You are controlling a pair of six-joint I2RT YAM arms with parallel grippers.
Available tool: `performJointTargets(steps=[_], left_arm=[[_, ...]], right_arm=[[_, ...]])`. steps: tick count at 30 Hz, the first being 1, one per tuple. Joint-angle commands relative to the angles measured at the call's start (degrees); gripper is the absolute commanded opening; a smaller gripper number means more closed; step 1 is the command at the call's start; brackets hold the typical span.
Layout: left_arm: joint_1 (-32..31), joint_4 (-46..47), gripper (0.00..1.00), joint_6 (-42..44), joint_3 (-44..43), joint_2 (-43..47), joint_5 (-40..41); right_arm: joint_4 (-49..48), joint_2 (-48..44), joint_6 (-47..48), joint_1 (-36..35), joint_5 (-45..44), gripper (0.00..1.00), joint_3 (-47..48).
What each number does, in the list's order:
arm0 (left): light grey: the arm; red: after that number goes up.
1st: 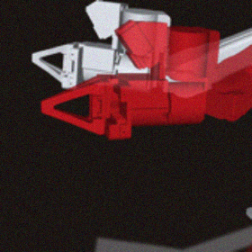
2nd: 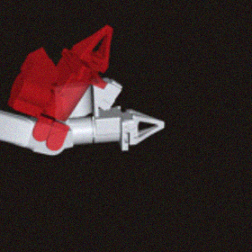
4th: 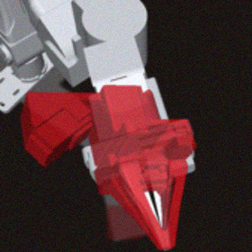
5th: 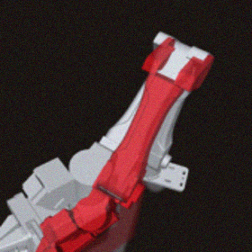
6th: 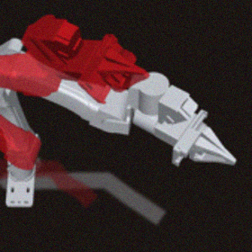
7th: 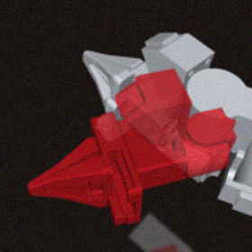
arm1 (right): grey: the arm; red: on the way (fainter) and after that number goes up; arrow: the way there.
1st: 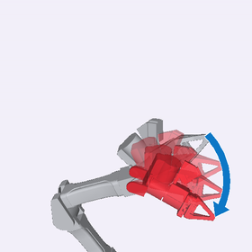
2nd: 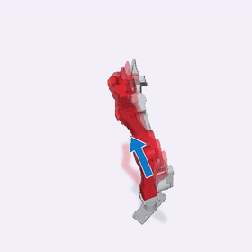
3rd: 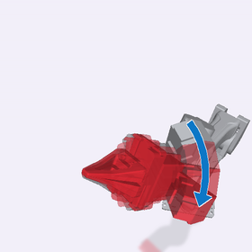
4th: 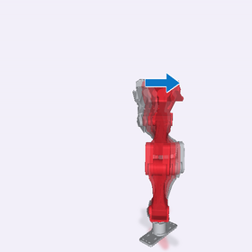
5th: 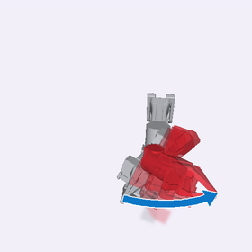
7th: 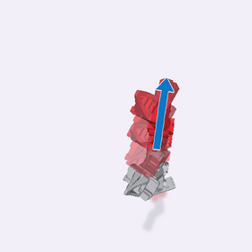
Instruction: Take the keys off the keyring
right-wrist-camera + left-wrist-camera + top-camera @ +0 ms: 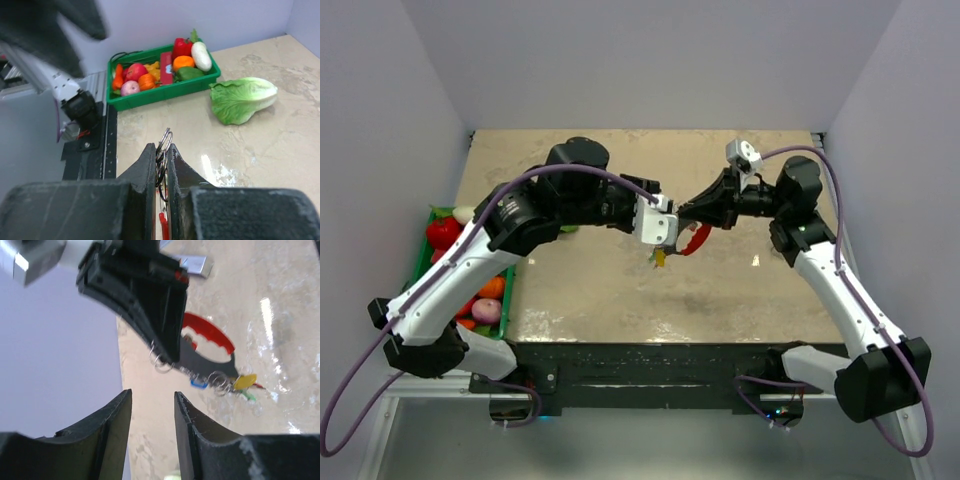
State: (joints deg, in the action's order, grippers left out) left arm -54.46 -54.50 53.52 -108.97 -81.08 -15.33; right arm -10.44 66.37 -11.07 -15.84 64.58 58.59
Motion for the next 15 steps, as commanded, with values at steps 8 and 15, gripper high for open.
performJointTargets(steps=[8, 15], left_arm=[[7.87, 8.8, 0.42, -10.18, 10.87, 2.15, -10.72], [10.86, 7.92, 0.41, -10.54, 11.67, -0.22, -27.28]], right_arm=[[22.94, 3.07, 22.71, 3.27, 27.09, 0.0, 13.66], [0.24, -1.76, 6.59, 3.09, 27.18, 0.0, 7.86]])
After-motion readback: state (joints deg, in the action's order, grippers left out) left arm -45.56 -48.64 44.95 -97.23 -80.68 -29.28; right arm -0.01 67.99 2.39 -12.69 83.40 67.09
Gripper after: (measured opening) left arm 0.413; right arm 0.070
